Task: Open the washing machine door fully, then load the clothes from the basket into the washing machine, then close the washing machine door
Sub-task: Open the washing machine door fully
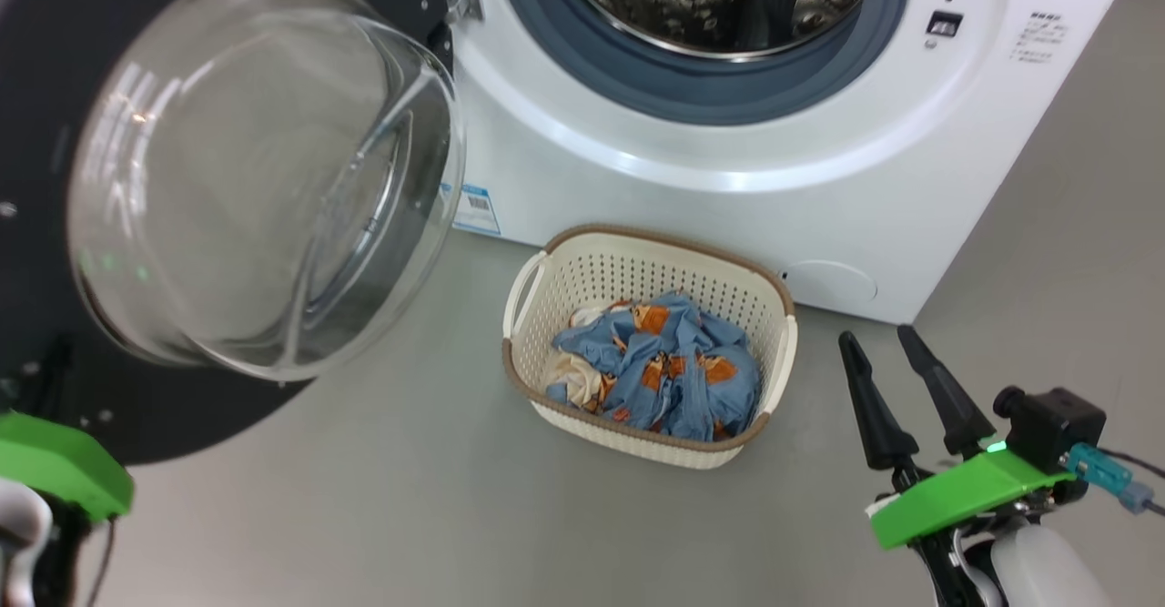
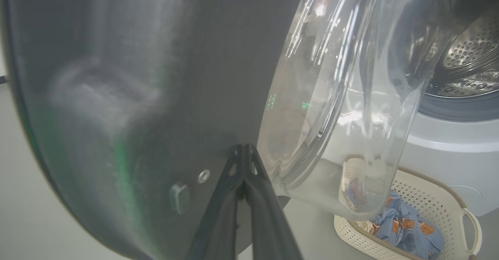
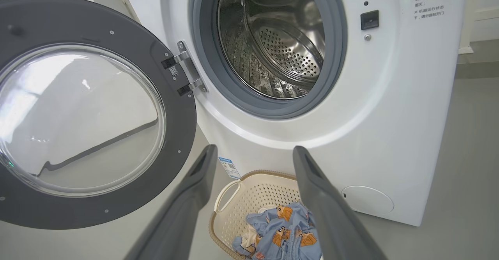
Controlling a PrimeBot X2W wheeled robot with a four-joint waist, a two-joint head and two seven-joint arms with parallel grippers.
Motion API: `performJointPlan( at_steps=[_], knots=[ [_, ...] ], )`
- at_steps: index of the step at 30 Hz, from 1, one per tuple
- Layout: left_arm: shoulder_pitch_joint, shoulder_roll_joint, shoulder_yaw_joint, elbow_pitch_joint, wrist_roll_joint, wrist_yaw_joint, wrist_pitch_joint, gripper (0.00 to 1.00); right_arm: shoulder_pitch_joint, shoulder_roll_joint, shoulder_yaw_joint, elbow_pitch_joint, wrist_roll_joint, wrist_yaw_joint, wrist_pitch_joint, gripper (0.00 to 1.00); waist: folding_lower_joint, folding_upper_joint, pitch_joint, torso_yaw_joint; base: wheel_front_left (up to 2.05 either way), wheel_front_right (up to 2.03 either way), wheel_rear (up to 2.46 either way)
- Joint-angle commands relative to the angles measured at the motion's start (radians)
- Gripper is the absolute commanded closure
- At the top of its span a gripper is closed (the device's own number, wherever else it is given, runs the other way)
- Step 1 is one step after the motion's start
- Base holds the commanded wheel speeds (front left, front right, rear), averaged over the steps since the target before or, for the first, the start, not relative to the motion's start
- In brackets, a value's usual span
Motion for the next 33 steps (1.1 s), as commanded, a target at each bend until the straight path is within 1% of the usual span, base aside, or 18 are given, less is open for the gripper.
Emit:
performJointPlan(
  at_steps=[1, 9, 18, 25, 33],
  knots=[
    [-0.071, 0.070, 0.056, 0.014, -0.009, -0.005, -0.007, 1.00, -0.038, -0.001, 0.025, -0.026, -0.010, 0.002, -0.012, 0.00, 0.0000, -0.0001, 0.029, 0.007, 0.00, 0.00, 0.00],
    [-0.219, 0.119, 0.060, 0.222, -0.024, -0.062, -0.033, 1.00, -0.089, -0.007, 0.019, -0.027, -0.018, 0.002, -0.012, 0.00, 0.0000, -0.0001, 0.083, 0.012, 0.00, 0.00, 0.00],
    [-0.369, 0.156, 0.045, 0.412, -0.015, -0.102, -0.085, 1.00, -0.121, -0.002, 0.013, -0.027, -0.028, 0.002, -0.012, 0.00, 0.0000, -0.0001, 0.118, 0.018, 0.00, 0.00, 0.00],
    [-0.437, 0.168, 0.035, 0.534, -0.016, -0.122, -0.134, 1.00, -0.126, 0.006, 0.020, -0.021, -0.024, 0.002, -0.012, 0.00, 0.0000, -0.0001, 0.120, 0.007, 0.00, 0.00, 0.00],
    [-0.453, 0.162, 0.007, 0.606, -0.006, -0.136, -0.178, 1.00, -0.108, 0.011, 0.014, -0.016, -0.019, 0.002, -0.012, 0.00, 0.0000, -0.0001, 0.093, 0.009, 0.00, 0.00, 0.00]
  ],
)
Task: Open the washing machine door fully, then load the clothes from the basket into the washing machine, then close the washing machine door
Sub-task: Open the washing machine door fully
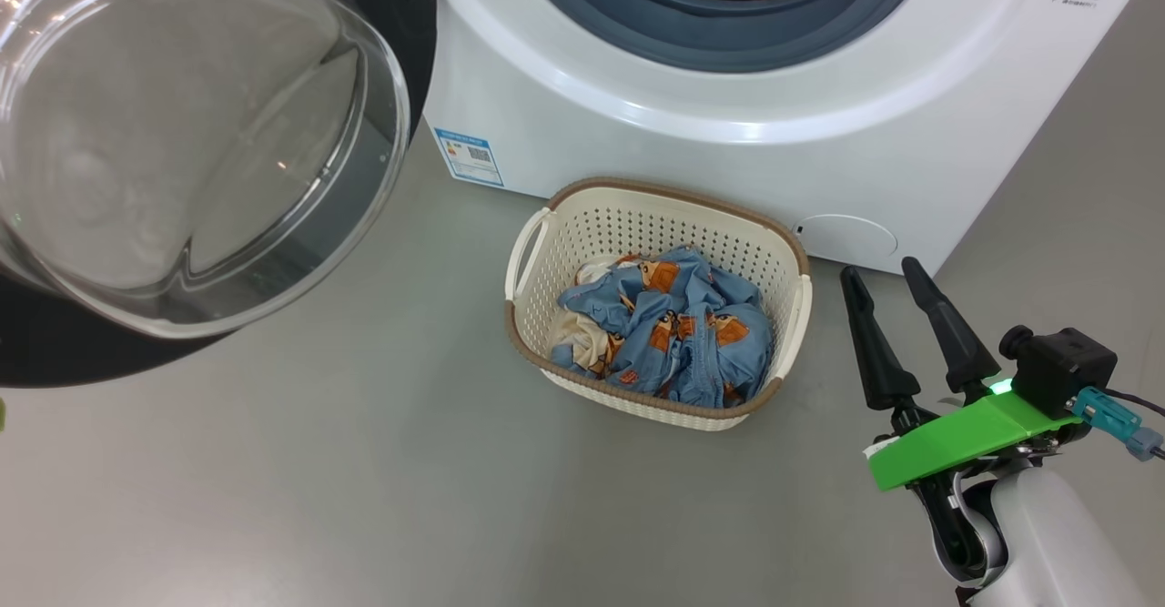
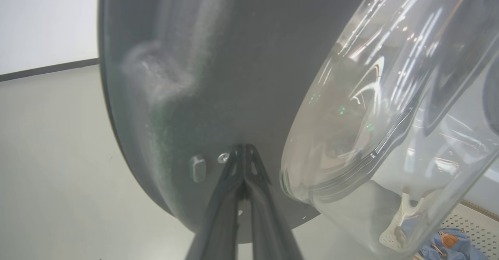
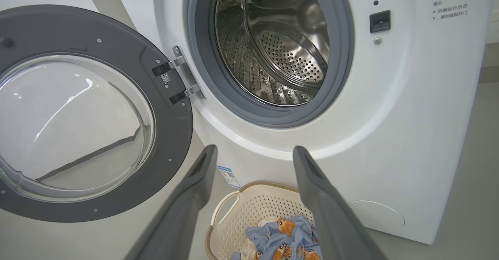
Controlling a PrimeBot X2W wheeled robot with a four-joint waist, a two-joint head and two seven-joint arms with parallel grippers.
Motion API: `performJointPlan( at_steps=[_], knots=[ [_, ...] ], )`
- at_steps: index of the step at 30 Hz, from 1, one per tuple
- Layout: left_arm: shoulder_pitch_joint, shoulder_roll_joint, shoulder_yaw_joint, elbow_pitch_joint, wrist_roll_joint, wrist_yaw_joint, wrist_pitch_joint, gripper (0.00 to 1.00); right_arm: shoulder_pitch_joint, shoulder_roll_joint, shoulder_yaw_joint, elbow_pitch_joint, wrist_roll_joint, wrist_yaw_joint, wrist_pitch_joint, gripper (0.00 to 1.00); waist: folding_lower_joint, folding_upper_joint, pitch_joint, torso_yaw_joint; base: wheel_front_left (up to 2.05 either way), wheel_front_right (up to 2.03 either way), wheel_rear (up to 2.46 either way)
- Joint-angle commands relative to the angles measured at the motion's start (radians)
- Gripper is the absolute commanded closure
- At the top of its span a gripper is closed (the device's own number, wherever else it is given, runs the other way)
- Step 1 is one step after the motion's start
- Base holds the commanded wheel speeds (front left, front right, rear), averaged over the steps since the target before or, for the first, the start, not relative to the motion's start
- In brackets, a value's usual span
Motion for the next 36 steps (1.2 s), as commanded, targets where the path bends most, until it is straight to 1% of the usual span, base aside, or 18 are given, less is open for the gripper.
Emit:
performJointPlan(
  at_steps=[1, 8, 15, 16, 17, 18, 19, 20, 24, 28, 32, 36],
  knots=[
    [-0.043, 0.077, 0.026, -0.002, 0.006, 0.002, -0.013, 1.00, 0.007, 0.010, 0.022, -0.022, 0.005, 0.002, -0.012, 0.00, 0.0000, -0.0001, -0.008, 0.002, 0.00, 0.00, 0.00],
    [-0.043, 0.067, 0.005, 0.029, 0.003, -0.010, -0.039, 1.00, 0.018, 0.008, 0.022, -0.023, 0.007, 0.002, -0.012, 0.00, 0.0000, -0.0001, -0.029, 0.009, 0.00, 0.00, 0.00],
    [-0.004, 0.060, -0.014, 0.031, 0.000, -0.019, -0.075, 1.00, 0.039, 0.008, 0.025, -0.019, 0.013, 0.002, -0.012, 0.00, 0.0000, -0.0001, -0.068, 0.007, 0.00, 0.00, 0.00],
    [0.004, 0.059, -0.016, 0.025, -0.001, -0.020, -0.080, 0.92, 0.042, 0.008, 0.024, -0.019, 0.013, 0.002, -0.012, 0.00, 0.0000, -0.0001, -0.073, 0.006, 0.00, 0.00, 0.00],
    [0.011, 0.057, -0.017, 0.017, -0.003, -0.021, -0.085, 0.62, 0.045, 0.007, 0.024, -0.019, 0.014, 0.002, -0.012, 0.00, 0.0000, -0.0001, -0.079, 0.005, 0.00, 0.00, 0.00],
    [0.020, 0.054, -0.019, 0.009, -0.004, -0.021, -0.090, 0.51, 0.049, 0.007, 0.024, -0.019, 0.015, 0.002, -0.012, 0.00, 0.0000, -0.0001, -0.086, 0.005, 0.00, 0.00, 0.00],
    [0.030, 0.053, -0.020, 0.001, -0.005, -0.022, -0.093, 0.02, 0.053, 0.007, 0.024, -0.019, 0.016, 0.002, -0.012, 0.00, 0.0000, -0.0001, -0.093, 0.004, 0.00, 0.00, 0.00],
    [0.039, 0.052, -0.020, -0.008, -0.007, -0.022, -0.096, 0.00, 0.056, 0.007, 0.024, -0.019, 0.017, 0.002, -0.012, 0.00, 0.0000, -0.0001, -0.097, 0.002, 0.00, 0.00, 0.00],
    [0.078, 0.042, -0.013, -0.054, -0.017, -0.020, -0.105, 0.00, 0.071, 0.006, 0.023, -0.021, 0.021, 0.002, -0.012, 0.00, 0.0000, -0.0001, -0.116, -0.001, 0.00, 0.00, 0.00],
    [0.115, 0.018, -0.017, -0.124, -0.021, -0.016, -0.110, 0.00, 0.080, 0.004, 0.022, -0.025, 0.022, 0.002, -0.012, 0.00, 0.0000, -0.0001, -0.128, -0.006, 0.00, 0.00, 0.00],
    [0.159, 0.002, -0.020, -0.207, -0.025, -0.003, -0.111, 0.00, 0.085, 0.005, 0.026, -0.026, 0.022, 0.002, -0.012, 0.00, 0.0000, -0.0001, -0.141, -0.022, 0.00, 0.00, 0.00],
    [0.217, -0.015, -0.021, -0.312, -0.028, 0.026, -0.108, 0.00, 0.088, 0.006, 0.031, -0.030, 0.022, 0.002, -0.012, 0.00, 0.0000, -0.0001, -0.150, -0.046, 0.00, 0.00, 0.00]
  ],
)
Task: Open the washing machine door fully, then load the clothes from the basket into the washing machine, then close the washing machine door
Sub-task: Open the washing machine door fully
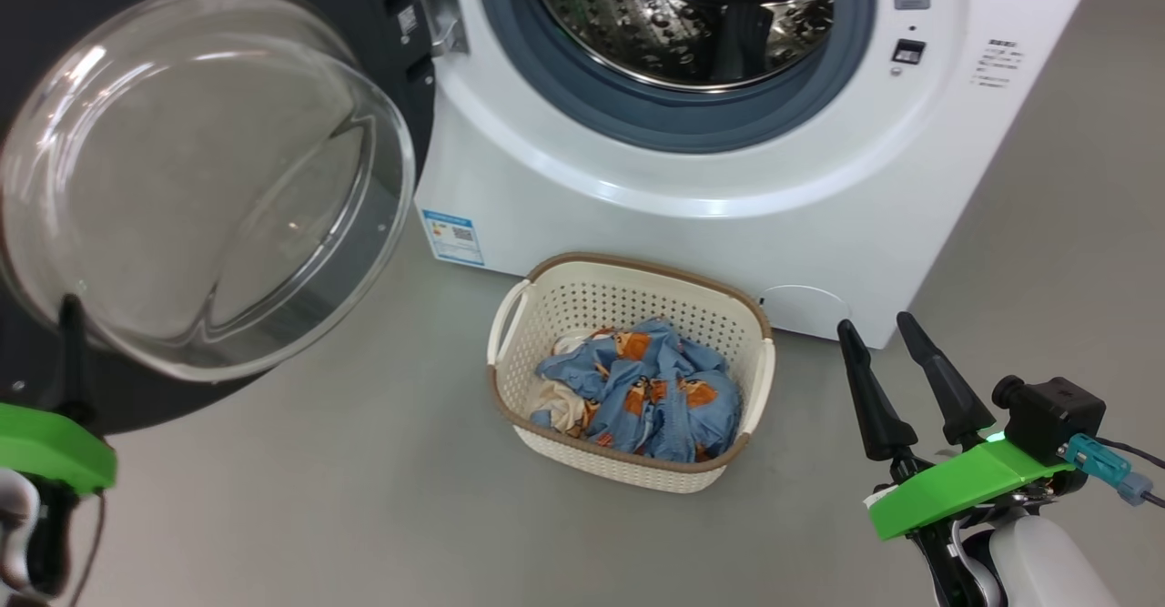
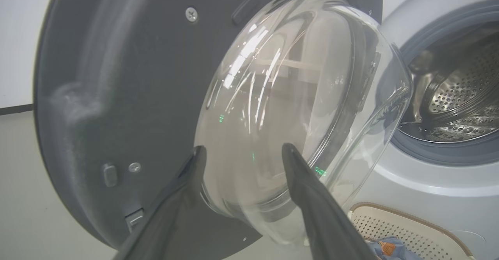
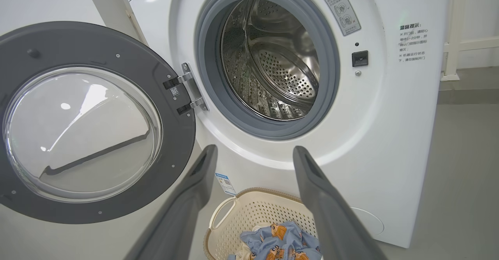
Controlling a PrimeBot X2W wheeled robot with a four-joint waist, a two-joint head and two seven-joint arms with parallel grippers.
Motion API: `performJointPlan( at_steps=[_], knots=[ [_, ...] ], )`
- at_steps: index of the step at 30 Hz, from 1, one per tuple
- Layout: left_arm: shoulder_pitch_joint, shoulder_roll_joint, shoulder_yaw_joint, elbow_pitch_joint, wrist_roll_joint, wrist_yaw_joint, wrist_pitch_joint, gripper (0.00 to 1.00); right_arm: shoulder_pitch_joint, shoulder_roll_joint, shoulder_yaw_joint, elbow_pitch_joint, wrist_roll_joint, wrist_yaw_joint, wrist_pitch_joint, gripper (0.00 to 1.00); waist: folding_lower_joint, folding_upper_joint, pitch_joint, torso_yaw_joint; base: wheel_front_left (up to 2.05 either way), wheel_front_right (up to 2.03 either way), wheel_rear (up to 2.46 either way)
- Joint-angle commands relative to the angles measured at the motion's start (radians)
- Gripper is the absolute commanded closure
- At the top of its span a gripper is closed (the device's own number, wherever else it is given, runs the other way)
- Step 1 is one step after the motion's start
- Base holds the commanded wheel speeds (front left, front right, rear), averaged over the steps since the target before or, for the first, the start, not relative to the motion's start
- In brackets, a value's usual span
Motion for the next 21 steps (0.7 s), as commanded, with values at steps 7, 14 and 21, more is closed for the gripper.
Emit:
performJointPlan(
  at_steps=[7, 14, 21],
  knots=[
    [0.103, 0.015, 0.024, -0.221, -0.016, 0.055, 0.025, 0.00, 0.011, -0.004, 0.032, -0.031, 0.018, 0.002, -0.012, 0.00, 0.0000, -0.0001, -0.022, -0.063, 0.00, 0.00, 0.00],
    [0.210, -0.025, 0.008, -0.400, -0.022, 0.107, 0.050, 0.00, 0.013, -0.015, 0.052, -0.029, 0.015, 0.002, -0.012, 0.00, 0.0000, -0.0001, -0.036, -0.135, 0.00, 0.00, 0.00],
    [0.289, -0.050, -0.003, -0.510, -0.014, 0.145, 0.043, 0.00, 0.005, -0.028, 0.069, -0.025, 0.013, 0.002, -0.012, 0.00, 0.0000, -0.0001, -0.050, -0.219, 0.00, 0.00, 0.00]
  ],
)
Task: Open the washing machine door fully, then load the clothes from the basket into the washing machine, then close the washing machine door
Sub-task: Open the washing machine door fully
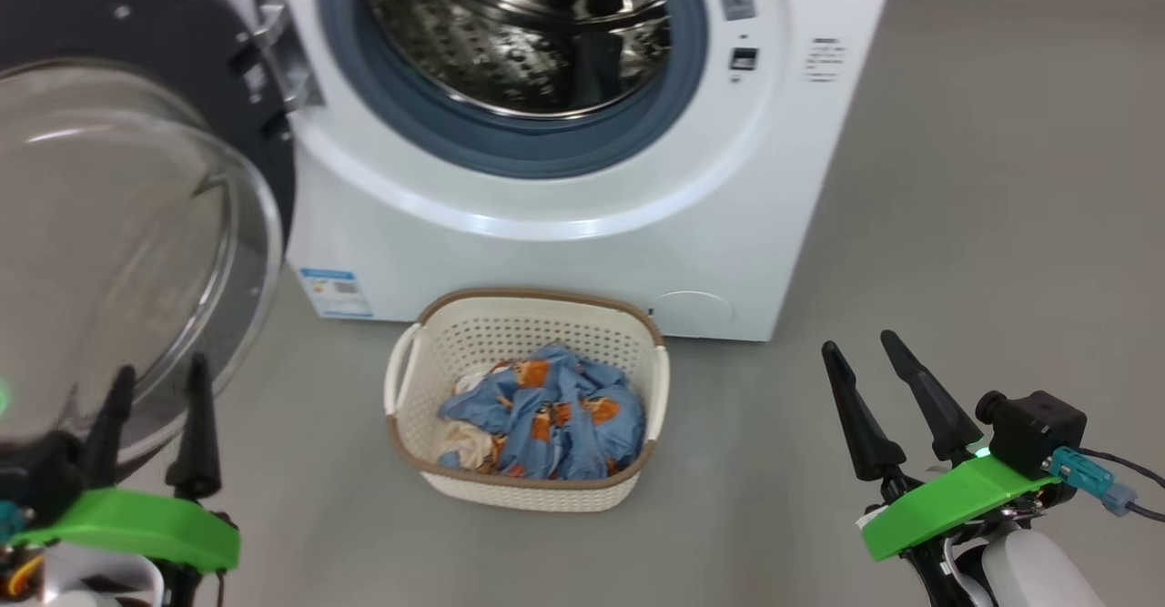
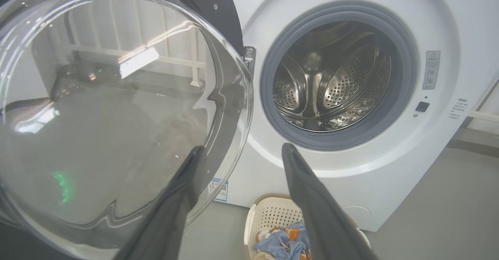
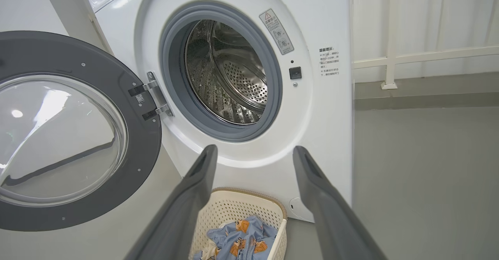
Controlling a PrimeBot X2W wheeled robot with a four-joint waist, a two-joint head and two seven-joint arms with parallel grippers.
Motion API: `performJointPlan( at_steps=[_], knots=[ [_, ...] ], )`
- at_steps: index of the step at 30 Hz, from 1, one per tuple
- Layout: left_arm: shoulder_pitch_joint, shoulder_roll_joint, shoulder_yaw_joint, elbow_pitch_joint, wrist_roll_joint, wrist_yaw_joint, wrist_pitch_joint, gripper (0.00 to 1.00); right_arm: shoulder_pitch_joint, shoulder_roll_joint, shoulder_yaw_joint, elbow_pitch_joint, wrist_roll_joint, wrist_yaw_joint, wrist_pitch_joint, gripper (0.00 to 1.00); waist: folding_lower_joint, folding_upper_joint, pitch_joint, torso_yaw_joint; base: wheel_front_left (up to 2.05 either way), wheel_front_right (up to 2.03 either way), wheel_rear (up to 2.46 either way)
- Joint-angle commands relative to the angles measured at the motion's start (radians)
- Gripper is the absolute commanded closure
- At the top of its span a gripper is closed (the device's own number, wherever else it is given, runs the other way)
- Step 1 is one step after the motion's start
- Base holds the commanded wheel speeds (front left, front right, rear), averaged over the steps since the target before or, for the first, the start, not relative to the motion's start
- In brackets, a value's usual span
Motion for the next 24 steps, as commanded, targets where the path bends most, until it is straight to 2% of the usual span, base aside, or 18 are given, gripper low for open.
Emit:
performJointPlan(
  at_steps=[1, 8, 12, 24],
  knots=[
    [-0.009, 0.025, 0.034, -0.039, 0.005, 0.012, -0.009, 0.00, -0.017, -0.010, 0.028, -0.023, 0.009, 0.002, -0.012, 0.00, 0.0000, -0.0001, -0.015, -0.050, 0.00, 0.00, 0.00],
    [0.041, 0.004, 0.023, -0.088, 0.018, 0.038, -0.024, 0.00, -0.025, -0.025, 0.038, -0.023, -0.001, 0.002, -0.012, 0.00, 0.0000, -0.0001, -0.025, -0.113, 0.00, 0.00, 0.00],
    [0.062, -0.012, 0.018, -0.110, 0.003, 0.020, -0.036, 0.00, -0.027, -0.031, 0.038, -0.024, -0.009, 0.002, -0.012, 0.00, 0.0000, -0.0001, -0.027, -0.141, 0.00, 0.00, 0.00],
    [0.107, -0.030, 0.014, -0.107, 0.024, 0.012, -0.059, 0.00, -0.021, -0.044, 0.016, -0.029, -0.032, 0.002, -0.012, 0.00, 0.0000, -0.0001, -0.033, -0.194, 0.00, 0.00, 0.00]
  ],
)
